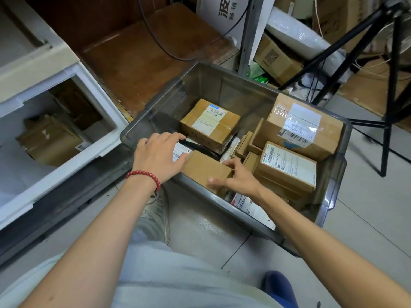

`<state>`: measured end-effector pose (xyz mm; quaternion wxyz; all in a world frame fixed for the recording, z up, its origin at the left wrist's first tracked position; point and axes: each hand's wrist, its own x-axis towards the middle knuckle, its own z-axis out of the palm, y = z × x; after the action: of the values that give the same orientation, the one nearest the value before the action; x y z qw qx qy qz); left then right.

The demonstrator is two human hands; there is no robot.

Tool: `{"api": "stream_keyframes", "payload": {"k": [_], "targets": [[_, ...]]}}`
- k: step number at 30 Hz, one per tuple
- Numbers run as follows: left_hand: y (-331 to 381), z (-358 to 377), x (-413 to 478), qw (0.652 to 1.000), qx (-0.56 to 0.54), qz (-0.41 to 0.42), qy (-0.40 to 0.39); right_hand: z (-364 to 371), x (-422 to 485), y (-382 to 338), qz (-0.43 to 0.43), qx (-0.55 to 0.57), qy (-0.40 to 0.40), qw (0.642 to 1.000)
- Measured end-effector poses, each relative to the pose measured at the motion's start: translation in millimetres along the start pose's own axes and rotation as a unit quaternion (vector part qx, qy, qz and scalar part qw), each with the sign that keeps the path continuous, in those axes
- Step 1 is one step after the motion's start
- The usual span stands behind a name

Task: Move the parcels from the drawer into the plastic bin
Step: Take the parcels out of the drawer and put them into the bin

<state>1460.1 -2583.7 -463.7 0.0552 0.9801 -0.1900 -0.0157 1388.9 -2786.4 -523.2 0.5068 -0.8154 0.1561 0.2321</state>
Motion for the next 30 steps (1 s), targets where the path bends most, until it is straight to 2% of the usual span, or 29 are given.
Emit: {"api": "stream_keyframes", "payload": {"k": [5, 9, 11, 16, 18, 24, 30], "targets": [[-5, 1, -1, 1.0, -0.001, -0.003, -0.002, 11, 16, 1, 0.009, -0.142, 0.033, 0.989], [-7, 0, -1, 1.0, 0.002, -0.011, -0.004, 9, 23, -4, 0.033, -0.165, 0.008, 0.986], [-10, 2, -3, 1.0, 0.01, -0.015, -0.008, 5, 23, -8, 0.005, -0.176, 0.021, 0.984], [-17, 6, -8, 0.998, 0.043, -0.044, -0.014, -6, 16, -22, -0.083, -0.153, 0.125, 0.977], [-20, 5, -10, 0.998, 0.043, -0.052, -0.002, -11, 14, -29, -0.099, -0.157, 0.135, 0.973], [-31, -6, -25, 0.993, 0.013, -0.101, 0.055, -7, 12, -60, -0.147, -0.163, 0.134, 0.966], [-53, -9, -63, 0.986, -0.001, -0.167, 0.022, 37, 4, -97, -0.207, -0.223, 0.07, 0.95]]}}
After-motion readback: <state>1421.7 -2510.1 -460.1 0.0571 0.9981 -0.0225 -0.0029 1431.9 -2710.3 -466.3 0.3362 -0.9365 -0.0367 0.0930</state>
